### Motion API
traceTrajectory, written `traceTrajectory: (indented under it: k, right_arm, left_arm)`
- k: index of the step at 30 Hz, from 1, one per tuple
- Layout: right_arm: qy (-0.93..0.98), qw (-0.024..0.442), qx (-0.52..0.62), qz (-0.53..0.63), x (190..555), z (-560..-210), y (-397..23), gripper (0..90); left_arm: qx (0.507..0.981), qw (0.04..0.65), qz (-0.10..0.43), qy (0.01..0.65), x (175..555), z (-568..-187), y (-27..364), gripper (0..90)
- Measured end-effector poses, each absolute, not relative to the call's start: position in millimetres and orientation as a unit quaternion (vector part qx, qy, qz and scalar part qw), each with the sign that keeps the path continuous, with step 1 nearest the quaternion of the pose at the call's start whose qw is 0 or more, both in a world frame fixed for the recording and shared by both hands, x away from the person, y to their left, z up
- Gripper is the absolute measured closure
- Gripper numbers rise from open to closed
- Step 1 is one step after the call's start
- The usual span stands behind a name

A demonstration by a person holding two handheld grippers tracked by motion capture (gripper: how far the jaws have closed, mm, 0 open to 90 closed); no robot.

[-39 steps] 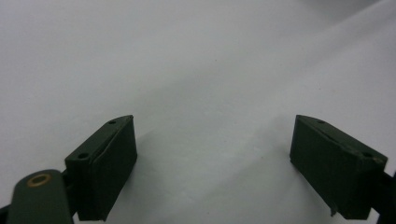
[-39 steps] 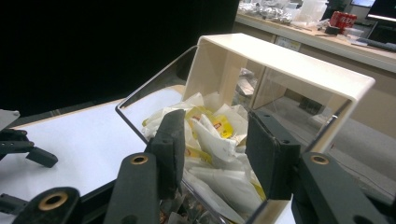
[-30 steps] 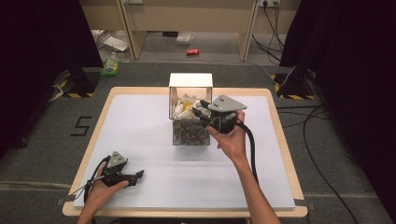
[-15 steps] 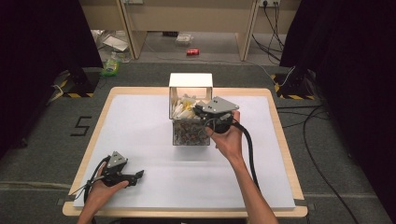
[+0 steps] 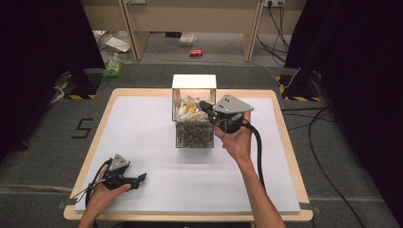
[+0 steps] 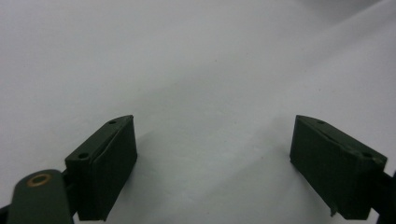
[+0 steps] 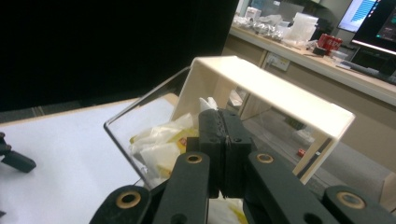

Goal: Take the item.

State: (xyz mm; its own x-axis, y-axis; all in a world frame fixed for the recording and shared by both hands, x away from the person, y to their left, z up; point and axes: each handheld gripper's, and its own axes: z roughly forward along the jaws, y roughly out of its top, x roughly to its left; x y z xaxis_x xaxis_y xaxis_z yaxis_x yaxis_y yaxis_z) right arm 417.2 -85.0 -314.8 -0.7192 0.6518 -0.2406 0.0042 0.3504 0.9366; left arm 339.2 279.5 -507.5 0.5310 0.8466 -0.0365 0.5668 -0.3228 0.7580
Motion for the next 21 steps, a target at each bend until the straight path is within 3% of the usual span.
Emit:
traceTrajectory:
  k: [21]
  right_arm:
    - [0.746, 0.329, 0.2, 0.543, 415, -264, -88, 89.8]
  left_arm:
    - [0.791, 0.373, 0.187, 0.447, 339, -507, 280, 14.3]
